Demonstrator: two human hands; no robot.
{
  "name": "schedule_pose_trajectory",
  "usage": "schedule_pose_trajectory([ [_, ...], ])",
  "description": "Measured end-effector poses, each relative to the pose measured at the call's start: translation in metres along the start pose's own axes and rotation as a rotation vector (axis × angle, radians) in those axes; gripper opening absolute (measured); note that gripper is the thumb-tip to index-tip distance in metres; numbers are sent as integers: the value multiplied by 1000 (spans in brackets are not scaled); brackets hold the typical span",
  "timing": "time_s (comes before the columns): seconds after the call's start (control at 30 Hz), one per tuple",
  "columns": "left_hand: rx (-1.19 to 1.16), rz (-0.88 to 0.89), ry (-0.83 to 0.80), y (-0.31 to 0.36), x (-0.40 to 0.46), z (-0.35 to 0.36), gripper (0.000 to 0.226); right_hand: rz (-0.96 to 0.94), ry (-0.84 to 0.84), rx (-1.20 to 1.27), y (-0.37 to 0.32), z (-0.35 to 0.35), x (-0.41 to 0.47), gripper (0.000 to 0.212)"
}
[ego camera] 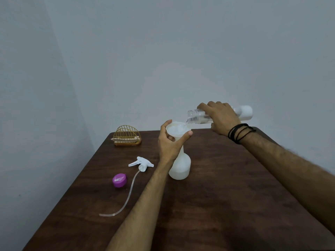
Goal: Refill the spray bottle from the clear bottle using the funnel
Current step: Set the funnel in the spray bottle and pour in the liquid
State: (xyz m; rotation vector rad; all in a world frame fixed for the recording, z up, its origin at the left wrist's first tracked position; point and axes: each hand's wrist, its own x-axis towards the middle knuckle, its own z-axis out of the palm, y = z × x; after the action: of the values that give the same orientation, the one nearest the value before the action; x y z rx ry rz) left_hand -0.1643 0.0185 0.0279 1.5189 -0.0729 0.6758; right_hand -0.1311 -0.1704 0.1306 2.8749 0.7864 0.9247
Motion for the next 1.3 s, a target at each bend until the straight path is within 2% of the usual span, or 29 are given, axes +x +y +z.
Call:
schedule_pose_trajectory([
  [1.3,-17,-2,-1,1,1,-2,88,-42,-18,-118,0,0,7,62],
])
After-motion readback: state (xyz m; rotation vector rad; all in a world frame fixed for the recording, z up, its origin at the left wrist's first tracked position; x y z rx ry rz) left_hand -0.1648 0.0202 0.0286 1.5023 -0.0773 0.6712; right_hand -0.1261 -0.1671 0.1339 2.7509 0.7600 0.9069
